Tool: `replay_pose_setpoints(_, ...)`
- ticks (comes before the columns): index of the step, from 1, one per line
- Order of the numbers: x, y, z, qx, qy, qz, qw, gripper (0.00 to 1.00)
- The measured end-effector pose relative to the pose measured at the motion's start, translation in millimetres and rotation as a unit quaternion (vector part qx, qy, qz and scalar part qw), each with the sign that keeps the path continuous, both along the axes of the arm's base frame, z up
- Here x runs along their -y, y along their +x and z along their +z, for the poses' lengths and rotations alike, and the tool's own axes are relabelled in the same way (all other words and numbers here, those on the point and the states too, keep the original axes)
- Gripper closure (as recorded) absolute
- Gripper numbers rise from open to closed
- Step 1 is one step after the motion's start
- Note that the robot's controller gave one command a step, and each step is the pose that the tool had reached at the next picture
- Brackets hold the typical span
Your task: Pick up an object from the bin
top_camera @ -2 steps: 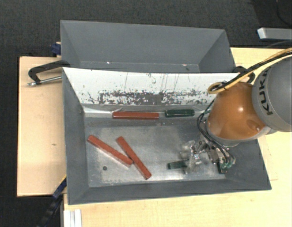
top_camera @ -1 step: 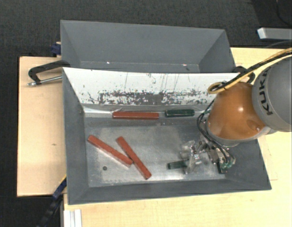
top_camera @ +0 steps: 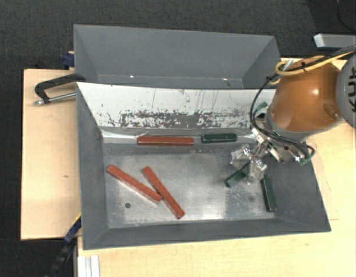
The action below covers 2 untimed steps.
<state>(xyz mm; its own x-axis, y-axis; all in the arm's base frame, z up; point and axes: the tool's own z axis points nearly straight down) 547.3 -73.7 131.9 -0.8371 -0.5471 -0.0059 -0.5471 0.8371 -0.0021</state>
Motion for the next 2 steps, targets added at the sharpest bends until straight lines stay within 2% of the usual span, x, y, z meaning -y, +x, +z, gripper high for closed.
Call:
replay_pose_setpoints(1,0,-0.1,0,-0.0002,0.0,0.0,1.0,1.0)
replay_pose_setpoints(2,8,-13.0,104,-0.0005,0.0,0.019,0.9998,1.0)
